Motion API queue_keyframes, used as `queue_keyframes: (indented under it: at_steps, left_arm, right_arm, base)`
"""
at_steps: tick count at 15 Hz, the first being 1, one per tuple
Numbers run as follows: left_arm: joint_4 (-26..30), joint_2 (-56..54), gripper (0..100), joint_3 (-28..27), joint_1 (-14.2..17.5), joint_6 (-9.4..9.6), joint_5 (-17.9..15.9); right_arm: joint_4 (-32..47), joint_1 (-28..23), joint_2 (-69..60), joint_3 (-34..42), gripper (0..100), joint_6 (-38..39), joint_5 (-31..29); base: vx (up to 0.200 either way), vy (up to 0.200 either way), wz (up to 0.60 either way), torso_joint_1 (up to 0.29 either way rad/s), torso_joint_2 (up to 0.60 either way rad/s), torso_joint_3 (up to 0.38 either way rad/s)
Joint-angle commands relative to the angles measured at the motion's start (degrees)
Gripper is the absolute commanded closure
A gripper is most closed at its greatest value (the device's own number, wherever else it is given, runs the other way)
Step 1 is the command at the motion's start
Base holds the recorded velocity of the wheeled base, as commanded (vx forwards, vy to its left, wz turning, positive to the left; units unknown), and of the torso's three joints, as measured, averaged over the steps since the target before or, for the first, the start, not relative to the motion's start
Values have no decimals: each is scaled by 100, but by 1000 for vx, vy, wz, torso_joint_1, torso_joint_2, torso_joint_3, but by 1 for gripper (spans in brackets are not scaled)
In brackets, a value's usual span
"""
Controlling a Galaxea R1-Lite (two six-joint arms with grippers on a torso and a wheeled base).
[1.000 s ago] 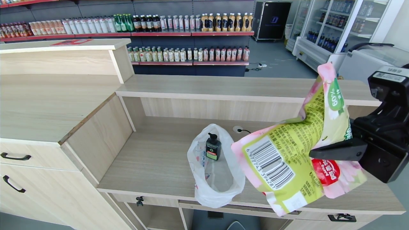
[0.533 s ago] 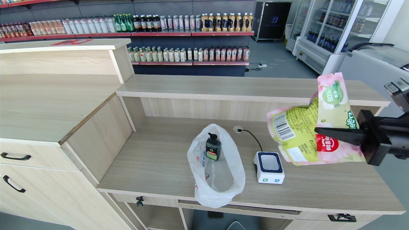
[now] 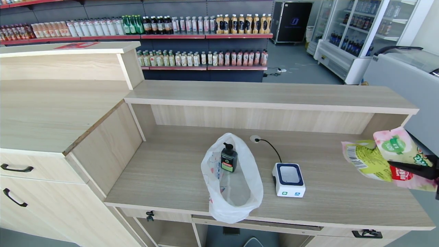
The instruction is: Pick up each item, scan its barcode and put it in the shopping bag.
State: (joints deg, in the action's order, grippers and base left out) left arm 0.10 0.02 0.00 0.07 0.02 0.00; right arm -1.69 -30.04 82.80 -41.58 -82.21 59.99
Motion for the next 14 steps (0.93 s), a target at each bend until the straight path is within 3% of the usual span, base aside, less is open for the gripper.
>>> queue_keyframes:
  at_steps: [1, 6, 10, 14]
  left_arm:
    - [-1, -2, 0, 0, 1, -2, 0]
    - [-1, -2, 0, 0, 1, -2, 0]
    - [-1, -2, 0, 0, 1, -2, 0]
    - [-1, -2, 0, 0, 1, 6, 0]
  right_arm:
    - [20, -178, 122, -43, 100, -93, -102]
    - [-33, -195, 351, -69, 100, -594, -752]
    - [-33, -319, 1538, -148, 100, -2607, -699]
    - [-50, -257, 2249, -535, 100, -4039, -479]
  base:
    - [0, 0, 0, 0, 0, 0]
    - [0, 0, 600, 1, 1, 0]
    - [0, 0, 0, 0, 0, 0]
    - [0, 0, 0, 0, 0, 0]
